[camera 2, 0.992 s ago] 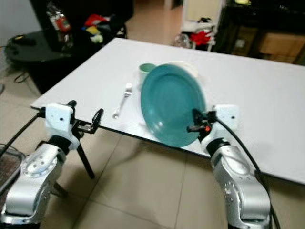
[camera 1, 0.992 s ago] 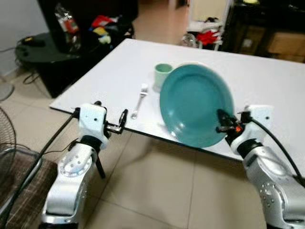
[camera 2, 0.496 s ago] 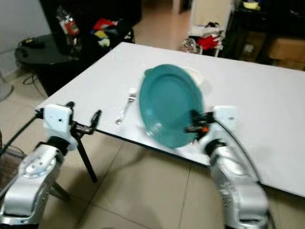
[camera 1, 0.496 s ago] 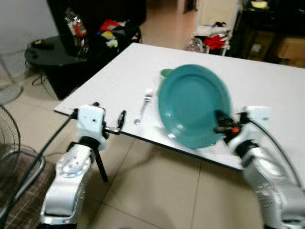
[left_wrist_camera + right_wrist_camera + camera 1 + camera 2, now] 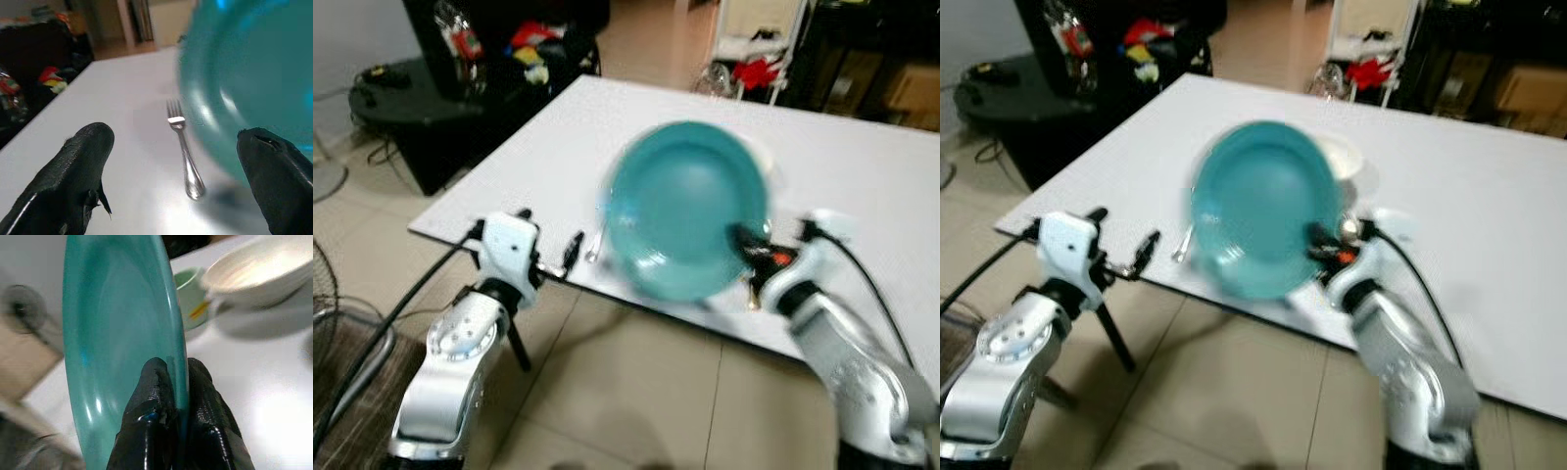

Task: Setting the table

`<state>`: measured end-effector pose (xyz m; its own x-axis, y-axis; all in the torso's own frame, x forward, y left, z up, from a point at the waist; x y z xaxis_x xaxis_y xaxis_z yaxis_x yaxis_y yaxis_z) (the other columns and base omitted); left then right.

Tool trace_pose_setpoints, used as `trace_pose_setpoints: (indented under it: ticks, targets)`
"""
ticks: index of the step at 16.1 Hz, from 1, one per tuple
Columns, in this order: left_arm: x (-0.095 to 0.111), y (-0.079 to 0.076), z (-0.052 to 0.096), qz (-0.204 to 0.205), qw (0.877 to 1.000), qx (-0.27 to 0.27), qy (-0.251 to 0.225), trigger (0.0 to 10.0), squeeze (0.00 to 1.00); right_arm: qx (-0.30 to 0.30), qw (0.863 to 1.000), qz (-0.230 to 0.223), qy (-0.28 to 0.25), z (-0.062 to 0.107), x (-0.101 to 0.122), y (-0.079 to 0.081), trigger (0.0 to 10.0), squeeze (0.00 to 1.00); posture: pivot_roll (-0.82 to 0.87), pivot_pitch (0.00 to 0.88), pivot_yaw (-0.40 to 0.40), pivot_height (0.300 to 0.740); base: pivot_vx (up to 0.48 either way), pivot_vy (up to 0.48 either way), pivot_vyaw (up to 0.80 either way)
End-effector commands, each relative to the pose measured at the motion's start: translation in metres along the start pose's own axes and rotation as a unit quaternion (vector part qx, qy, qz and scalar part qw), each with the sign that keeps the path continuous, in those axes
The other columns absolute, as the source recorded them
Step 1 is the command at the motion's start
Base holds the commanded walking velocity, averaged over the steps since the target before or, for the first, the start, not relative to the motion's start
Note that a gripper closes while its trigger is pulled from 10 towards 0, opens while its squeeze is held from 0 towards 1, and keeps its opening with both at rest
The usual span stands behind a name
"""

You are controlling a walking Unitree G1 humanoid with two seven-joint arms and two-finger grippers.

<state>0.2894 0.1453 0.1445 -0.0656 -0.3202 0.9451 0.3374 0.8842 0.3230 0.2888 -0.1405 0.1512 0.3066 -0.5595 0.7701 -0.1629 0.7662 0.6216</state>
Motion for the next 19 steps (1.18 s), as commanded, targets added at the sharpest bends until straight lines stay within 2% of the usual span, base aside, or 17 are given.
trace_pose_setpoints:
  ticks: [1, 4, 6, 8, 9, 10, 11, 15, 19]
  targets:
    - [0.004, -0.002, 0.0, -0.01, 1.0, -0.02, -0.004, 10.0, 0.0, -0.007, 1.0, -0.027, 0.009, -0.003, 0.005, -0.004, 10.0, 0.0, 0.07, 0.0, 0.032, 0.74, 0.0, 0.0, 0.0]
    - [0.004, -0.002, 0.002, -0.013, 0.999, -0.032, -0.002, 10.0, 0.0, -0.05, 0.992, -0.106, 0.036, -0.016, 0.001, -0.013, 10.0, 0.0, 0.08, 0.0, 0.025, 0.74, 0.0, 0.0, 0.0]
    - [0.003, -0.002, 0.003, -0.018, 0.999, -0.043, 0.002, 10.0, 0.0, -0.078, 0.982, -0.16, 0.055, -0.027, -0.004, -0.021, 10.0, 0.0, 0.08, 0.0, 0.024, 0.74, 0.0, 0.0, 0.0]
    - [0.003, -0.003, 0.004, -0.019, 0.999, -0.049, 0.002, 10.0, 0.0, -0.098, 0.975, -0.191, 0.062, -0.033, -0.006, -0.026, 10.0, 0.0, 0.08, 0.0, 0.027, 0.74, 0.0, 0.0, 0.0]
    - [0.004, -0.005, 0.004, -0.021, 0.998, -0.06, 0.003, 10.0, 0.0, -0.139, 0.963, -0.219, 0.07, -0.043, -0.006, -0.038, 10.0, 0.0, 0.09, 0.0, 0.028, 0.74, 0.0, 0.0, 0.0]
    - [0.004, -0.005, 0.004, -0.021, 0.998, -0.063, 0.003, 10.0, 0.0, -0.149, 0.959, -0.227, 0.074, -0.046, -0.007, -0.041, 10.0, 0.0, 0.09, 0.0, 0.028, 0.74, 0.0, 0.0, 0.0]
    - [0.004, -0.007, 0.005, -0.021, 0.997, -0.068, 0.005, 10.0, 0.0, -0.163, 0.946, -0.266, 0.085, -0.051, -0.012, -0.046, 10.0, 0.0, 0.09, 0.0, 0.029, 0.74, 0.0, 0.0, 0.0]
    - [0.004, -0.009, 0.01, -0.024, 0.996, -0.08, 0.008, 10.0, 0.0, -0.178, 0.911, -0.361, 0.093, -0.063, -0.019, -0.052, 10.0, 0.0, 0.11, 0.0, 0.031, 0.74, 0.0, 0.0, 0.0]
    - [0.006, -0.014, 0.012, -0.016, 0.994, -0.106, 0.009, 10.0, 0.0, -0.189, 0.903, -0.376, 0.088, -0.071, -0.014, -0.057, 10.0, 0.0, 0.11, 0.0, 0.038, 0.74, 0.0, 0.0, 0.0]
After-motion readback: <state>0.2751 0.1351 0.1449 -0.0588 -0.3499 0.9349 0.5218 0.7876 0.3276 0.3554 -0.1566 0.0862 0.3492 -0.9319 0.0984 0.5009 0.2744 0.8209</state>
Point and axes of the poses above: a point about 5 cm out from each wrist's last joint towards the gripper, its own z axis pointing back from the gripper into the wrist, its own x axis along the axis of the wrist's last joint, y = z × x, the point moved 3 cm from there along -z, pointing out of the wrist towards the gripper, and after that the axes turned 9 degrees about -z, right-handed, at the moved point
